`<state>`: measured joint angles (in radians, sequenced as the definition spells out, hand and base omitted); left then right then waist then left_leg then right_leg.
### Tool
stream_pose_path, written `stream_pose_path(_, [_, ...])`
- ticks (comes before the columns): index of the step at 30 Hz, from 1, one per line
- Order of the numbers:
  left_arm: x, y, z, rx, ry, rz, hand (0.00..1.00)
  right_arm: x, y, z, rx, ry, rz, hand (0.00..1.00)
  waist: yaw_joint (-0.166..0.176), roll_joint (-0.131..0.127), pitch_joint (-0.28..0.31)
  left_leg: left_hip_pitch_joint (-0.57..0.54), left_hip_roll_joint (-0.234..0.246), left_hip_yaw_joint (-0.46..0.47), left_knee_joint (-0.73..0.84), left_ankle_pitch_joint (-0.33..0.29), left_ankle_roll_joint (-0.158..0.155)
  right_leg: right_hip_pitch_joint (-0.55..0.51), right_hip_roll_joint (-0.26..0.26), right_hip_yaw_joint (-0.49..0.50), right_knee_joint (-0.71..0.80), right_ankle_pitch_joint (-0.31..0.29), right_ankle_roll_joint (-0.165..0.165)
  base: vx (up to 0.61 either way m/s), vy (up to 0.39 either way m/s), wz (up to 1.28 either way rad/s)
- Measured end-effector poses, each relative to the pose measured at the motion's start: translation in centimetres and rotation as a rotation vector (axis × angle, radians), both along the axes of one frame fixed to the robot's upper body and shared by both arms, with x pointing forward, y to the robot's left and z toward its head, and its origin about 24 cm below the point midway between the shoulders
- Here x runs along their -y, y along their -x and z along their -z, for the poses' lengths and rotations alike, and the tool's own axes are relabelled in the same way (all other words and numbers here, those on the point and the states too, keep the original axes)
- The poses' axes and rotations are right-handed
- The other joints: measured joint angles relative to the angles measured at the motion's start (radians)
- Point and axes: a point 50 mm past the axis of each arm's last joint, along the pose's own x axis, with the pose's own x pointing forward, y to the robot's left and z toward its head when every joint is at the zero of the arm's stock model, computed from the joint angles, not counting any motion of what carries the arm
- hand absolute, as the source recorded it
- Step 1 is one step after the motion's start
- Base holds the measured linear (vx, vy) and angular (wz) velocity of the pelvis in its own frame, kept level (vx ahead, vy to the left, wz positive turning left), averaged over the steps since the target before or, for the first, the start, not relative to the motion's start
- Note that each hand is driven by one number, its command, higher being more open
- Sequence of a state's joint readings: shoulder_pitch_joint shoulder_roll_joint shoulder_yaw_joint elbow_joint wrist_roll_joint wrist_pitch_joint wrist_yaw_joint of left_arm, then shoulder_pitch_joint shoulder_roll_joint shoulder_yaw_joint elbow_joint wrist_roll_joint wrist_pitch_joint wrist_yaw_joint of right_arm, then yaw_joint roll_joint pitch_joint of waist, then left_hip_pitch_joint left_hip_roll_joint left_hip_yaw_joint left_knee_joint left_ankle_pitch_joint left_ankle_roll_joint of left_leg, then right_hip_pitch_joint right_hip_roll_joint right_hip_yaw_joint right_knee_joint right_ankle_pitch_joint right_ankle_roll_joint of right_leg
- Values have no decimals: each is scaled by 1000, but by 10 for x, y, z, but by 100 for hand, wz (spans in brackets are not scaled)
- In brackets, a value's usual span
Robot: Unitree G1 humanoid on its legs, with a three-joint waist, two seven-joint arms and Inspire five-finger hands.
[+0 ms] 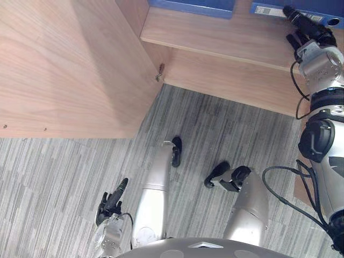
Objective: Walk over to the cabinet, pick up the folder, carry it to the office cabinet, place the folder inside the office cabinet, then close the office cabinet door
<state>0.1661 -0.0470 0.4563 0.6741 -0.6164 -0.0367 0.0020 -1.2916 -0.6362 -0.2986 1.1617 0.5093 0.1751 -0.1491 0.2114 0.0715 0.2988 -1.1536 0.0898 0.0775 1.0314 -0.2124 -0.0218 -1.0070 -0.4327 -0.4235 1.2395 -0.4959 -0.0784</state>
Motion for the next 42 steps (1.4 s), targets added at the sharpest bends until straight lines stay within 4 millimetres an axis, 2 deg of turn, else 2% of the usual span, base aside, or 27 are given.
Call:
stream_pose_path(5, [-8, 1, -1, 24, 2, 21, 100, 11, 5, 7, -69, 154, -33, 100, -1, 0, -1, 11, 0, 1, -6, 1, -1, 14, 0, -5, -8, 0, 0, -8, 51, 1])
stream_pose_path(12, [-10, 1, -2, 31, -1, 60, 100, 21, 10, 14, -130, 352, -82, 100, 2, -3, -5, 13, 0, 1, -9, 1, -1, 18, 0, -8, -13, 1, 1, -14, 51, 0])
stream_pose_path(17, [-8, 6, 3, 15, 21, 86, 100, 26, 15, 34, -220, 513, -154, 100, 4, -13, -21, 50, 6, 9, -35, 2, 0, 53, 9, -12, -45, 8, 6, 9, 52, -2])
stream_pose_path(20, [-11, 10, 5, -7, 21, 90, 100, 24, 17, 46, -338, 730, -218, 100, 2, -24, -38, 74, 9, 12, -56, 2, 0, 77, 19, -16, -74, 17, 13, 31, 44, -4])
stream_pose_path(28, [-8, 19, 12, -51, 32, 110, 100, 19, 21, 67, -533, 1087, -313, 100, 2, -36, -42, 151, 18, 36, -111, 4, 9, 151, 35, -19, -151, 50, 31, 29, 47, -6])
stream_pose_path(35, [-16, 20, 10, -52, 11, 115, 100, 20, 27, 100, -734, 1253, -400, 100, -19, -63, -48, 231, 28, 75, -170, 8, 32, 221, 47, -16, -229, 82, 49, 42, 43, -7])
stream_pose_path(37, [-20, 20, 9, -54, -3, 122, 100, 25, 34, 117, -823, 1269, -430, 100, -29, -70, -49, 260, 27, 90, -192, 11, 39, 244, 48, -13, -253, 93, 57, 60, 50, -6])
stream_pose_path(42, [-26, 22, 8, -66, -26, 119, 100, 39, 47, 131, -937, 1296, -459, 100, -47, -72, -49, 324, 17, 102, -245, 17, 48, 304, 51, -19, -307, 109, 70, 49, 23, -1])
